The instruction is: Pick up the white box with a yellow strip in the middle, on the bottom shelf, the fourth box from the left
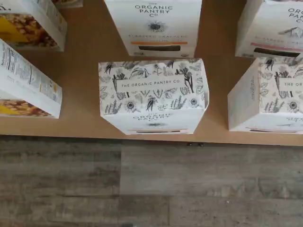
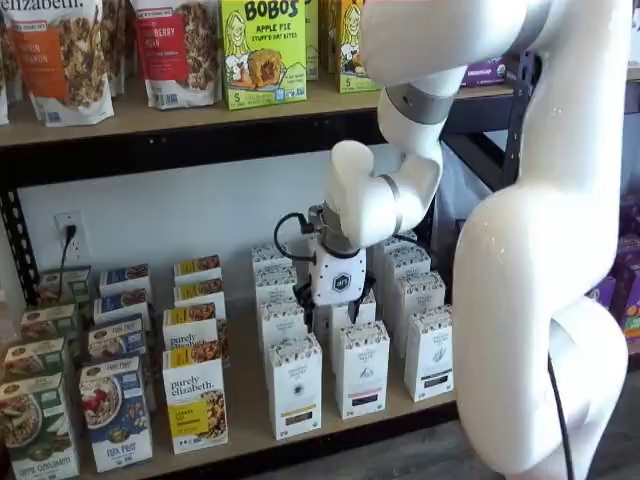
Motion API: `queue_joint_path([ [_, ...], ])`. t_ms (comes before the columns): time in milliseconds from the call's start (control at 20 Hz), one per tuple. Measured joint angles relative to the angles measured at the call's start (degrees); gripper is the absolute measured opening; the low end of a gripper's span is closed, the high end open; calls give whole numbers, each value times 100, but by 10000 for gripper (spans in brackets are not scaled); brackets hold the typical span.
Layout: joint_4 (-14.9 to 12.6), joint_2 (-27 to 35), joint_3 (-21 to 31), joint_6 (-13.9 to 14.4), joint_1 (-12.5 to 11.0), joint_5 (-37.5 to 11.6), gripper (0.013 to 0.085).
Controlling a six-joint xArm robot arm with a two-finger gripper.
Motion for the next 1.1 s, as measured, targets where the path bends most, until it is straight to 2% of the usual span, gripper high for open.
queue_joint_path([
  [250, -64, 530, -357, 90, 30, -110, 850],
  [450, -308, 941, -654, 324, 29, -237, 850],
  [1100, -475, 1693, -1343, 448, -13, -279, 850],
])
